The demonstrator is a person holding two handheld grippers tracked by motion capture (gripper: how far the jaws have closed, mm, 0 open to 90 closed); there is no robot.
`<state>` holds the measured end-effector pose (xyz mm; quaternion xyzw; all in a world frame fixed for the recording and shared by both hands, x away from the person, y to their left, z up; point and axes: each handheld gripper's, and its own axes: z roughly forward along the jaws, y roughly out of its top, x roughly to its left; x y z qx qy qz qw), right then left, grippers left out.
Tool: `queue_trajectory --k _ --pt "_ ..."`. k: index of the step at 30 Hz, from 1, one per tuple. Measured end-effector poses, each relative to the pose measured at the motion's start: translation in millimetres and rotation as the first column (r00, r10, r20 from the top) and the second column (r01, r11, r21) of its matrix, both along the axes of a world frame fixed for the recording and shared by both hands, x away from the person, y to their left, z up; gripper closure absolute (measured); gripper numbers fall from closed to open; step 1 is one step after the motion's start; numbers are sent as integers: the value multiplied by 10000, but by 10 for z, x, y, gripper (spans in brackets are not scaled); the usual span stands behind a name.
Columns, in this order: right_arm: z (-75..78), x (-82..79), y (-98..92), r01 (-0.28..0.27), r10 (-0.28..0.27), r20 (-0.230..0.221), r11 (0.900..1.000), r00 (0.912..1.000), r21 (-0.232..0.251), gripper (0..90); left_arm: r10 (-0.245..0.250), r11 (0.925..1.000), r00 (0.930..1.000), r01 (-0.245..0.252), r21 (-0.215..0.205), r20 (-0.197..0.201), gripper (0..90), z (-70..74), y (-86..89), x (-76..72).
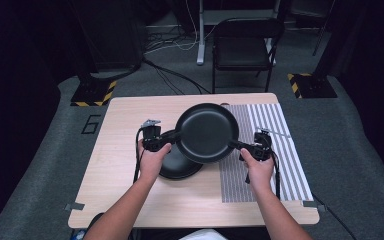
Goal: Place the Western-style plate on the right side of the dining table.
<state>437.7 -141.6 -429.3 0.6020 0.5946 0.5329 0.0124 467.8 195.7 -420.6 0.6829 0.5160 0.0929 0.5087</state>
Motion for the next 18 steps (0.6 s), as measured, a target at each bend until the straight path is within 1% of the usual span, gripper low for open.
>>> queue_trajectory --k 4,8,11,18 --pt "21 -16 -56 87 -87 54 10000 9999 31 756 -114 9999 9999 114 -12 54 729 35 -58 25" --pt "42 -35 -116 180 -180 9 9998 9998 92 756 -249 9997 9997 248 26 88 730 61 -120 45" --pt "56 -57 -161 281 -282 91 9996 9996 61 755 -311 9995 9995 311 -44 86 731 69 -170 56" --pt "89 -114 -284 490 -491 130 9988 9987 42 755 -566 9984 9983 566 -37 156 731 94 -307 82"
